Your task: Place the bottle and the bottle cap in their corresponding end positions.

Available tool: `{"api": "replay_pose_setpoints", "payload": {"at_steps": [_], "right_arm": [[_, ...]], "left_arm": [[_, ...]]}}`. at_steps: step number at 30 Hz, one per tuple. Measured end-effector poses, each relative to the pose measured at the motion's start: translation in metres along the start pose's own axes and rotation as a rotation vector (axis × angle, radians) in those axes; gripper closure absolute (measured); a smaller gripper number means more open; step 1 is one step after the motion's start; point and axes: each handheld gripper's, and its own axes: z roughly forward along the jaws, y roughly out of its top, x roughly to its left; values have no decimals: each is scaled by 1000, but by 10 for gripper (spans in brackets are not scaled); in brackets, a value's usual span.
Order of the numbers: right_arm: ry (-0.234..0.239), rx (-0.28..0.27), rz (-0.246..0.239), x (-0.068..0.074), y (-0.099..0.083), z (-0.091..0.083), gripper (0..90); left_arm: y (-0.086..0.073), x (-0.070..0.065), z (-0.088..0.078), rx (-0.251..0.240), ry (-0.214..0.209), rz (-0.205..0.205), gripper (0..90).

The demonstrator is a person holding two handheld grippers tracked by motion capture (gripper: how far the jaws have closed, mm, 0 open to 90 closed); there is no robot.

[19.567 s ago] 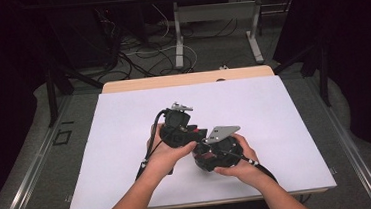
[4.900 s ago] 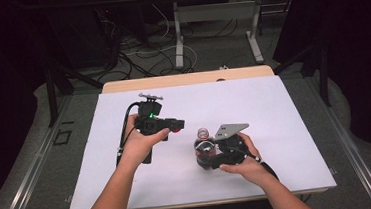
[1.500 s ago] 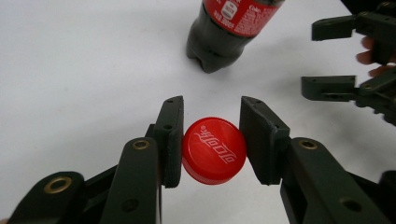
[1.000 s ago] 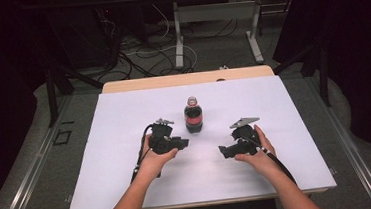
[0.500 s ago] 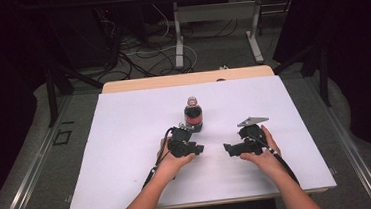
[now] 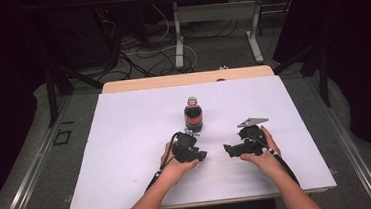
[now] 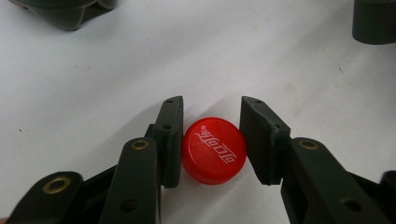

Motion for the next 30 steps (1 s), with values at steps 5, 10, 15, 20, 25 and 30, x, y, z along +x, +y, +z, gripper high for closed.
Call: {"api": "replay_pose_setpoints", "payload": {"at_steps": [5, 10, 15, 20, 25, 30], "right_arm": [[7, -5, -1, -1, 0, -1, 0], [10, -6, 1, -1, 0, -1, 0], [5, -8, -6, -2, -1, -2, 0], [3, -12, 7, -3, -1, -2, 0], [2, -20, 3, -4, -1, -4, 0], [3, -31, 11, -6, 0, -7, 0]], "left_arm": [[0, 1, 0, 1, -9, 5, 572], [1, 0, 0, 3, -15, 6, 478], [1, 6, -4, -9, -26, 5, 382], [3, 11, -14, -50, -17, 14, 320], [7, 14, -30, -82, -12, 48, 293], [6, 23, -53, -140, 16, 40, 256]]}}
